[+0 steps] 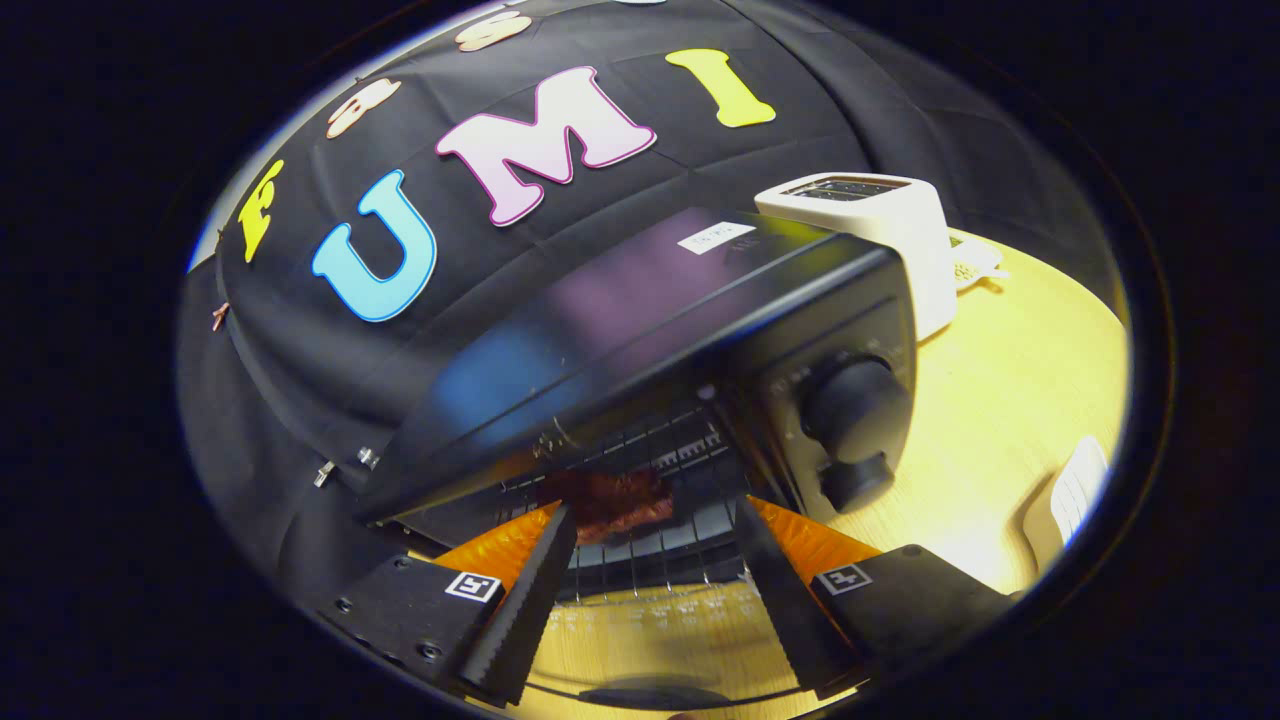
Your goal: Open the toaster oven, put the food inside, and close the toaster oven door.
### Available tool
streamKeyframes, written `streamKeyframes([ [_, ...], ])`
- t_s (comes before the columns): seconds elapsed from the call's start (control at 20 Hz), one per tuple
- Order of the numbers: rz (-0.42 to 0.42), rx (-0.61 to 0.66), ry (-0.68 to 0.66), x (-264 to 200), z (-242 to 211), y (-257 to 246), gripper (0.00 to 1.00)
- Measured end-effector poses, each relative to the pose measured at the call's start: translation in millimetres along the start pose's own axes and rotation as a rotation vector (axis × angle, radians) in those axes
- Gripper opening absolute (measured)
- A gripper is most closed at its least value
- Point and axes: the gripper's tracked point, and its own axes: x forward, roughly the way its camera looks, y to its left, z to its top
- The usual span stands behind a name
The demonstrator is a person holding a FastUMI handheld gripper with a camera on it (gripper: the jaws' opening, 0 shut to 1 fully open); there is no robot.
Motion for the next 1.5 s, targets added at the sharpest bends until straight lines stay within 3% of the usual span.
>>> streamKeyframes([
  [0.6,0.062,-0.031,-0.001,-104.8,18.7,1.6,0.98],
  [0.9,0.085,-0.125,-0.034,-145.7,43.6,7.7,0.98],
  [1.2,0.006,-0.268,0.208,-148.8,-51.3,-16.6,0.98],
  [1.5,-0.032,-0.372,0.403,-128.2,-136.3,-7.1,0.98],
])
